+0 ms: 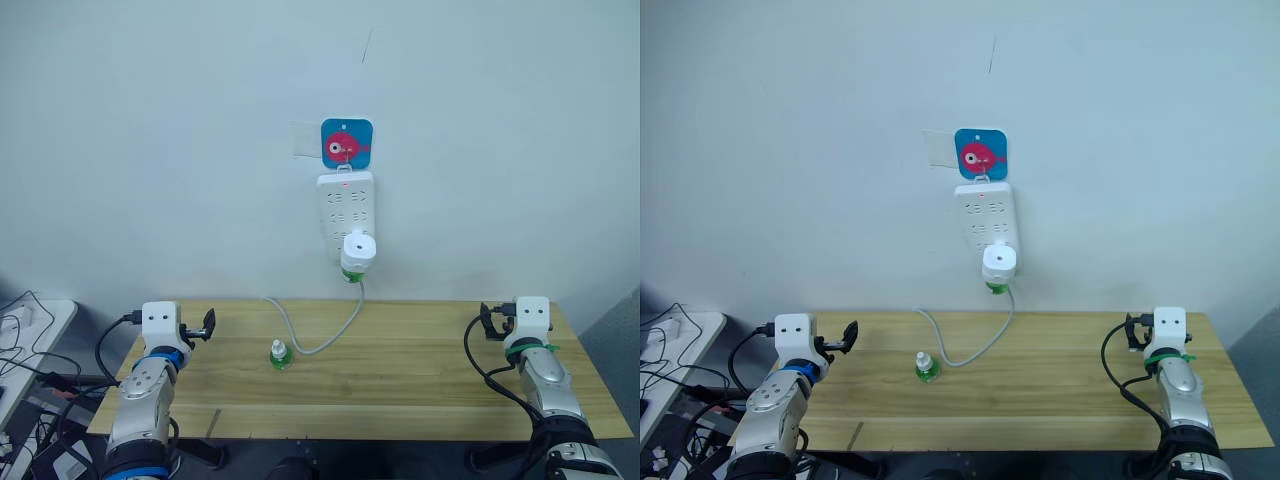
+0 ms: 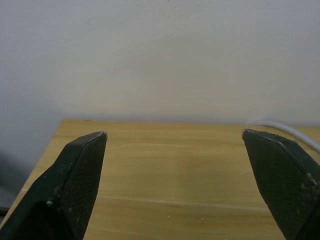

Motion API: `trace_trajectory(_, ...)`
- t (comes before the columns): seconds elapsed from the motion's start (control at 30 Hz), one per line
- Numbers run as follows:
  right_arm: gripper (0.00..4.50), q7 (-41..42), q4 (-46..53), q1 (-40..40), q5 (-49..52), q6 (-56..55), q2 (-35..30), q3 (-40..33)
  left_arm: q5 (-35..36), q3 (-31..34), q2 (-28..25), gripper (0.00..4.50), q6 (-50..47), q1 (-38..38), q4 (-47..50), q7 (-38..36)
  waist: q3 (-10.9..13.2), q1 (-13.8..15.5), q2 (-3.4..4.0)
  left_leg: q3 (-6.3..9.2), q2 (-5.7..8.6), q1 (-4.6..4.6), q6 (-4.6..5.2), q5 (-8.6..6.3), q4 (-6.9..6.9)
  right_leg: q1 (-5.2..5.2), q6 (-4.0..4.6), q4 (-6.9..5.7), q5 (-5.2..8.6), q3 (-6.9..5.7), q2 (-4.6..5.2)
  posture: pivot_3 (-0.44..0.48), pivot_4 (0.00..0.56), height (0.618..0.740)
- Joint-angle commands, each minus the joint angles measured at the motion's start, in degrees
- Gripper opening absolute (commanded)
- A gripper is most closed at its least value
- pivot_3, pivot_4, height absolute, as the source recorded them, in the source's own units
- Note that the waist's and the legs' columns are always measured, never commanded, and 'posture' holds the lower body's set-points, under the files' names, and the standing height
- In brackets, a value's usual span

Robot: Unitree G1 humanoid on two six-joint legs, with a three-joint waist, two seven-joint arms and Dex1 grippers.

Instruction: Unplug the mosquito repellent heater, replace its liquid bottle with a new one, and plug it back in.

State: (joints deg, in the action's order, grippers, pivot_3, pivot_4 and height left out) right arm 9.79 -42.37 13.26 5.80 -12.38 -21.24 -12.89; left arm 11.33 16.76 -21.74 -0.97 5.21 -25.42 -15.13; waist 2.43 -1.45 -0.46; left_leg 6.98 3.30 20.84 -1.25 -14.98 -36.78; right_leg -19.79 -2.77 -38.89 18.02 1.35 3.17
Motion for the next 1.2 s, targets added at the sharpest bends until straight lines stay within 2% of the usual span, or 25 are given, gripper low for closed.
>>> trace_trajectory(0.03, 4.47, 0.2, 3.1, 0.7, 0.4, -0.2, -0.7, -0.6, 0.8, 1.1, -0.6, 4.50, 0.2, 0.5, 1.5, -0.3, 0.1, 0.0, -0.01, 0.00, 0.00, 0.00, 0.00, 0.00, 0.00, 0.00, 0.00, 0.00, 0.00, 0.00, 0.00, 0.031, 0.045, 0.740)
trace_trajectory(0.53, 4.47, 1.5, 8.5, -2.8, 0.3, 2.0, -1.1, -0.5, 7.5, 3.1, 0.3, 4.50, -2.2, -2.0, 6.8, -5.4, 1.5, 0.0, 0.11, 0.00, -0.01, 0.03, -0.01, 0.00, 0.03, -0.04, -0.01, 0.00, 0.01, -0.01, 0.01, 0.027, 0.065, 0.740)
trace_trajectory(0.67, 4.47, 3.6, 13.0, -4.8, 1.9, 4.5, -1.0, -0.7, 10.1, 3.0, -1.0, 4.50, -4.1, -3.0, 11.9, -8.8, 2.4, 0.0, 0.09, 0.01, -0.01, 0.08, -0.02, 0.00, 0.04, -0.09, -0.02, 0.00, 0.00, -0.01, 0.02, 0.014, 0.096, 0.740)
trace_trajectory(0.8, 4.47, 11.1, 28.3, -10.5, 7.4, 11.4, -1.9, 0.0, 14.1, -0.1, -5.7, 4.50, -10.7, -2.7, 23.4, -17.3, 3.8, 0.1, 0.09, 0.03, -0.06, 0.15, -0.02, 0.00, 0.04, -0.12, 0.00, 0.00, 0.01, -0.05, 0.05, -0.004, 0.127, 0.740)
trace_trajectory(0.93, 4.47, 17.4, 47.5, -16.8, 13.6, 21.0, -4.6, 2.0, 18.3, -3.6, -11.9, 4.50, -18.5, 2.7, 30.1, -25.6, 5.3, 0.0, 0.54, 0.04, -0.10, 0.49, -0.05, 0.02, -0.04, -0.36, 0.00, 0.00, 0.00, -0.12, 0.10, -0.031, 0.157, 0.740)
trace_trajectory(1.1, 4.47, 20.3, 68.9, -21.9, 19.7, 30.4, -6.6, 6.3, 20.1, -8.0, -15.3, 4.50, -23.8, 13.3, 29.3, -33.5, 7.1, -0.5, 0.41, 0.08, -0.17, 0.68, -0.05, 0.02, -0.02, -0.52, 0.00, 0.00, 0.01, -0.24, 0.09, -0.080, 0.190, 0.740)
trace_trajectory(1.2, 4.47, 18.9, 77.0, -22.1, 21.2, 34.6, -6.3, 8.8, 18.4, -11.1, -14.7, 4.50, -23.7, 19.8, 24.6, -36.8, 7.8, -1.0, 0.15, 0.12, -0.26, 1.04, -0.06, 0.03, -0.05, -0.85, 0.02, -0.02, 0.00, -0.31, 0.02, -0.110, 0.203, 0.740)
